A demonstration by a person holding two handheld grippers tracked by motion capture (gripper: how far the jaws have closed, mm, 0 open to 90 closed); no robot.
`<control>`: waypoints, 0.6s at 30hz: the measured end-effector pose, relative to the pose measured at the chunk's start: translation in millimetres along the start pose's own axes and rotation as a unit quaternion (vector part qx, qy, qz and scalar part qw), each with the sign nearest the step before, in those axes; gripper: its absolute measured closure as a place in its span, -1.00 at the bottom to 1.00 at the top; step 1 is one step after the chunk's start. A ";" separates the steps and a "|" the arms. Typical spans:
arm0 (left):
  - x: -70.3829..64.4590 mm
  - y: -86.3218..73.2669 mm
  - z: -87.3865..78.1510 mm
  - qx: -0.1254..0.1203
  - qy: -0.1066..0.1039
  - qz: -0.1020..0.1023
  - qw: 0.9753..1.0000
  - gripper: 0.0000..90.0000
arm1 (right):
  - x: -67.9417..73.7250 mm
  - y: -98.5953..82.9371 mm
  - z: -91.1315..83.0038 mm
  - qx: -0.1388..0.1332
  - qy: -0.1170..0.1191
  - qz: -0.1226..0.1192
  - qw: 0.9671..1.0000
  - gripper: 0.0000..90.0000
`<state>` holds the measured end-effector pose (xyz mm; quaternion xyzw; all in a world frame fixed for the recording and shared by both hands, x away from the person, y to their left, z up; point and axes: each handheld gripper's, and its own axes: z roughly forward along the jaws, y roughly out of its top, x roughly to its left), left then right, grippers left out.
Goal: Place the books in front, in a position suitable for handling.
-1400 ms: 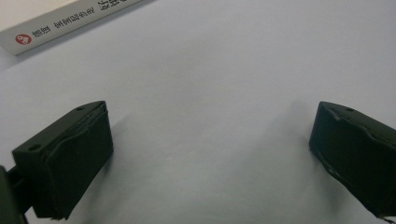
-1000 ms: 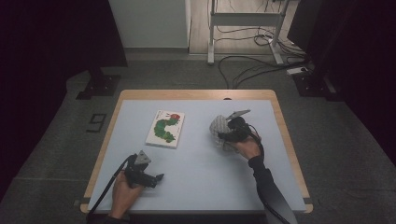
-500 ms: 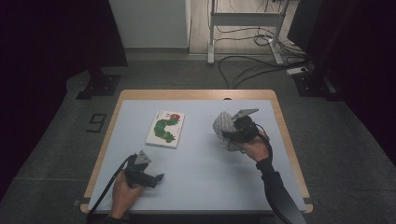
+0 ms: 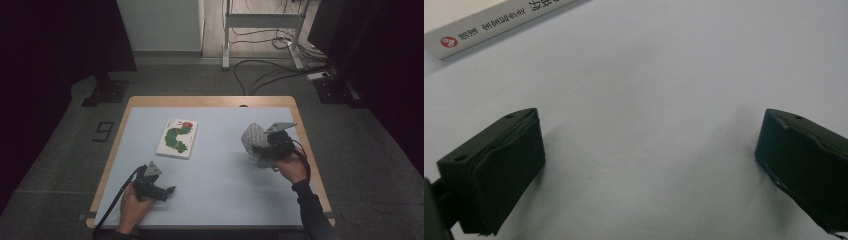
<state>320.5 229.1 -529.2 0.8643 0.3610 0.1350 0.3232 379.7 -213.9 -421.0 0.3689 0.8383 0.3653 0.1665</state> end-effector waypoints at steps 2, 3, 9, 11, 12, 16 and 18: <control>0.0 0.0 0.1 -0.001 0.001 0.000 1.000 -1.00 | -0.8 -8.6 -10.6 -0.003 -0.005 0.007 1.000 0.23; -0.1 0.0 0.1 -0.001 0.000 0.000 1.000 -1.00 | -1.0 -11.7 -13.9 -0.003 -0.006 0.008 1.000 0.23; 0.0 0.0 0.1 0.000 0.000 0.000 1.000 -1.00 | -1.0 -27.5 -29.8 -0.004 -0.013 0.010 1.000 0.23; 0.0 0.0 0.1 -0.001 0.000 0.000 1.000 -1.00 | -1.0 -37.6 -38.0 -0.004 -0.019 0.013 1.000 0.23; 0.0 0.0 0.1 0.000 0.000 0.000 1.000 -1.00 | -1.0 -41.0 -40.1 -0.004 -0.022 0.013 1.000 0.23; 0.1 0.0 0.2 -0.001 0.000 0.000 1.000 -1.00 | -0.7 -54.8 -45.5 -0.001 -0.027 0.018 0.999 0.23; -0.1 0.0 0.3 -0.001 0.000 -0.001 1.000 -1.00 | 0.5 -61.6 -45.4 0.001 -0.030 0.019 0.999 0.23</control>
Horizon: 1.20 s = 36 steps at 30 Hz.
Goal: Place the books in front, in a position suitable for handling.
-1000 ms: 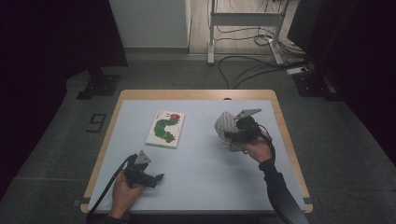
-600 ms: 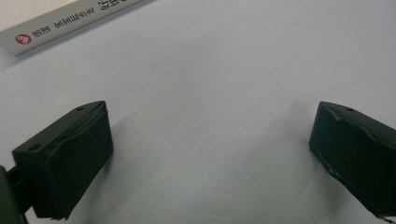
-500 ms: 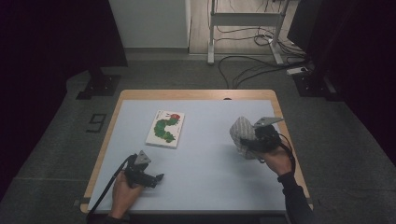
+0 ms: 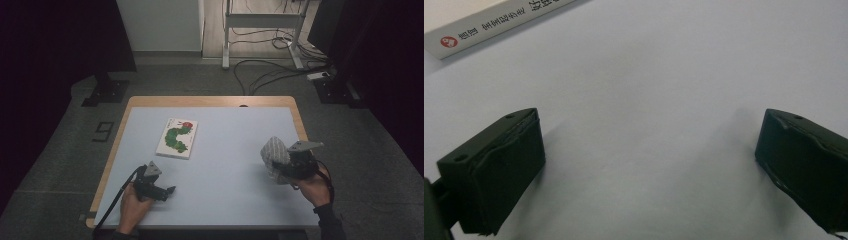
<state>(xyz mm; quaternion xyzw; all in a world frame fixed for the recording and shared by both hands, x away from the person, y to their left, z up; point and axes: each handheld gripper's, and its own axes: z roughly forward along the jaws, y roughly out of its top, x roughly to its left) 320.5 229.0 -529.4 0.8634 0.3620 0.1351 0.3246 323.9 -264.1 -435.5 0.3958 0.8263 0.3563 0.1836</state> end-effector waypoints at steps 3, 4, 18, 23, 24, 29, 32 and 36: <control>-0.1 0.0 0.0 0.000 0.000 -0.001 1.000 -1.00 | 1.4 -9.1 3.1 0.004 -0.002 0.002 1.000 0.23; 0.0 0.0 0.0 0.000 0.000 0.000 1.000 -1.00 | 2.0 -11.8 4.6 0.005 -0.002 0.002 1.000 0.23; -0.1 0.0 0.0 0.000 0.000 0.000 1.000 -1.00 | 4.8 -44.7 39.4 0.025 -0.001 0.016 1.000 0.21; -0.2 0.0 0.0 0.000 0.001 0.000 1.000 -1.00 | 4.6 -53.8 51.0 0.027 0.000 0.023 0.999 0.19; -0.3 0.0 0.0 0.000 0.001 0.000 1.000 -1.00 | 4.6 -55.6 53.3 0.027 0.001 0.022 0.999 0.18; -0.2 0.1 -0.1 0.000 0.001 0.000 1.000 -1.00 | 5.2 -58.0 54.8 0.022 0.001 0.024 0.999 0.12; -0.3 0.1 -0.1 0.001 0.001 -0.001 1.000 -1.00 | 5.3 -57.5 54.5 0.024 -0.001 0.023 0.999 0.05; -0.5 0.3 -0.2 0.001 0.002 -0.001 1.000 -1.00 | 5.0 -55.9 53.6 0.022 0.002 0.027 0.999 -0.21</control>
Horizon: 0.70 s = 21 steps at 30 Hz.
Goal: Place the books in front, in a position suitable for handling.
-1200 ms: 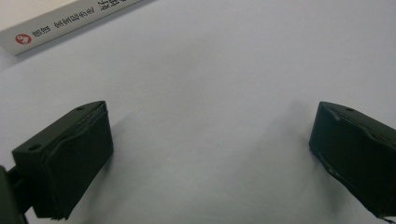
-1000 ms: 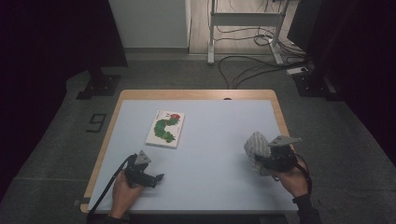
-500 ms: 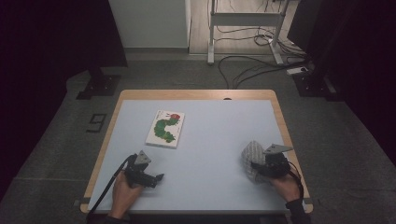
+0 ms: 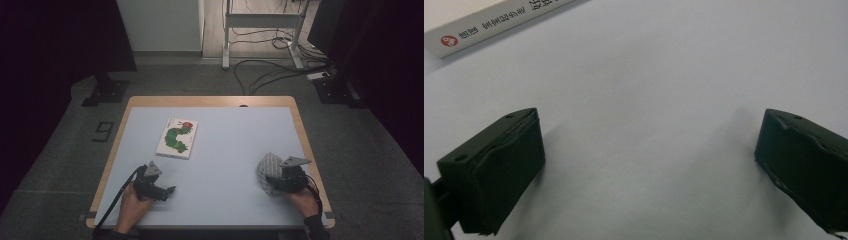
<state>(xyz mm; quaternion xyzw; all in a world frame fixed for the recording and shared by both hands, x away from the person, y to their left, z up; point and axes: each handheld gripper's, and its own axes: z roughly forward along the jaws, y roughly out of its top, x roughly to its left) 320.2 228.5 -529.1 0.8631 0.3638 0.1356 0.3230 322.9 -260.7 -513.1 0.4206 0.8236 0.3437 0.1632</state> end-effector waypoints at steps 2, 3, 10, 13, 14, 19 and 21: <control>-0.1 0.0 0.0 0.000 0.000 0.000 1.000 -1.00 | -0.5 0.8 -1.1 -0.001 0.001 0.006 1.000 -0.39; -0.1 0.1 0.0 0.000 0.000 0.000 1.000 -1.00 | -0.8 1.9 -2.6 -0.005 0.003 0.008 1.000 -0.57; 0.0 0.1 0.0 0.000 0.000 0.000 1.000 -1.00 | 0.5 8.5 -11.2 -0.015 -0.014 0.001 1.000 -0.95; 0.1 0.1 0.0 0.000 -0.001 0.000 1.000 -1.00 | 2.0 14.6 -19.7 -0.025 -0.022 -0.005 0.999 -1.00; 0.1 0.1 0.0 0.000 -0.001 0.000 1.000 -1.00 | 2.0 14.6 -19.7 -0.025 -0.022 -0.005 0.999 -1.00; 0.5 0.3 -0.7 -0.002 -0.005 0.001 1.000 -1.00 | 3.6 25.8 -29.3 -0.050 -0.018 0.000 0.999 -1.00; 2.2 0.8 -1.8 -0.004 -0.012 0.000 1.000 -1.00 | 6.3 32.4 -31.0 -0.057 -0.013 -0.007 0.998 -1.00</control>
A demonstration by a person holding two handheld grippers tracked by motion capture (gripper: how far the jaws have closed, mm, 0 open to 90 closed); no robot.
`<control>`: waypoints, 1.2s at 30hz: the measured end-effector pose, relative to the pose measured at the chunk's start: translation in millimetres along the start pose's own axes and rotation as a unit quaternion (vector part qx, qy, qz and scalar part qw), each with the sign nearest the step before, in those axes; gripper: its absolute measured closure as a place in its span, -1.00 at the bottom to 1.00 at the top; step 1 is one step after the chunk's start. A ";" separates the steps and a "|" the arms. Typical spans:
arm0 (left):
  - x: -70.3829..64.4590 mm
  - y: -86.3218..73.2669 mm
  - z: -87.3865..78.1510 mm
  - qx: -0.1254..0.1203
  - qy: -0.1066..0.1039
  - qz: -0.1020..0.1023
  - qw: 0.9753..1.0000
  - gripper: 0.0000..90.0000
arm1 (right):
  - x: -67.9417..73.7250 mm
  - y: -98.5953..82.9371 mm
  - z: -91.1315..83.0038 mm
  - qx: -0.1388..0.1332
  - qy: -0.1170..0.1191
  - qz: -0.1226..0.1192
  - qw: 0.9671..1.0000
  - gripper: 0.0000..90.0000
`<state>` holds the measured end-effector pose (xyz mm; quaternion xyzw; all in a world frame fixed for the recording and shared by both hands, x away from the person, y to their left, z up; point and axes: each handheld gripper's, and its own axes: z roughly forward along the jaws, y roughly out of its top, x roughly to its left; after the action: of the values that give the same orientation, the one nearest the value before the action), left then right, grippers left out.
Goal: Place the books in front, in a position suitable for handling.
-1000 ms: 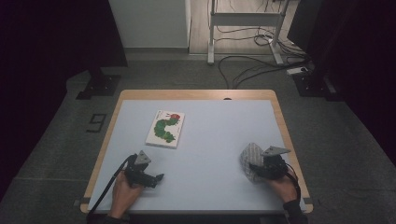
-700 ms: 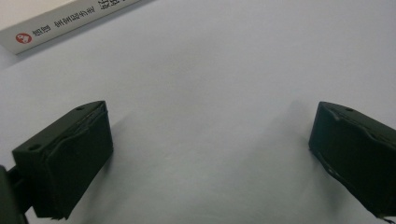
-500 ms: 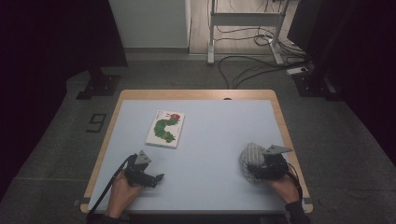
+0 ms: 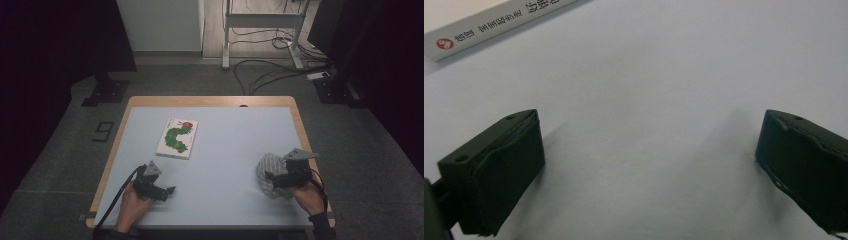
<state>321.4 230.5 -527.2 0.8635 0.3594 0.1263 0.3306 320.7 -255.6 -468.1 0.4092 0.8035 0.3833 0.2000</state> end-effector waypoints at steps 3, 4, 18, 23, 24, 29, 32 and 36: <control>3.8 1.7 -4.5 -0.007 0.004 -0.002 1.000 -1.00 | 2.5 3.9 0.7 -0.001 0.004 -0.004 1.000 -1.00; 5.9 2.6 -6.3 -0.008 0.007 -0.003 1.000 -1.00 | 5.6 7.5 2.6 0.000 0.011 -0.005 1.000 -1.00; 52.7 29.3 -27.6 -0.015 0.045 -0.011 0.999 -1.00 | 36.2 29.2 24.7 -0.020 0.055 -0.031 0.998 -1.00; 62.2 43.2 -21.7 -0.009 0.047 -0.008 0.999 -1.00 | 50.8 39.2 36.2 -0.026 0.071 -0.043 0.996 -1.00; 63.8 46.2 -20.2 -0.008 0.045 -0.006 0.999 -1.00 | 53.9 41.2 38.9 -0.028 0.074 -0.045 0.996 -1.00; 69.6 59.1 -9.7 0.005 0.044 0.009 0.999 -1.00 | 67.3 50.5 54.8 -0.023 0.081 -0.062 0.995 -1.00; 72.8 63.0 -2.0 0.013 0.042 0.014 0.999 -1.00 | 73.6 54.7 66.4 -0.025 0.087 -0.070 0.993 -1.00; 76.4 63.5 9.6 0.018 0.036 0.013 0.999 -1.00 | 82.7 59.2 80.6 -0.023 0.092 -0.073 0.993 -1.00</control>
<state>414.1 246.5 -493.9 0.8686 0.3620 0.1549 0.3007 353.4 -130.1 -473.1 0.3079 0.8373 0.4219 0.1619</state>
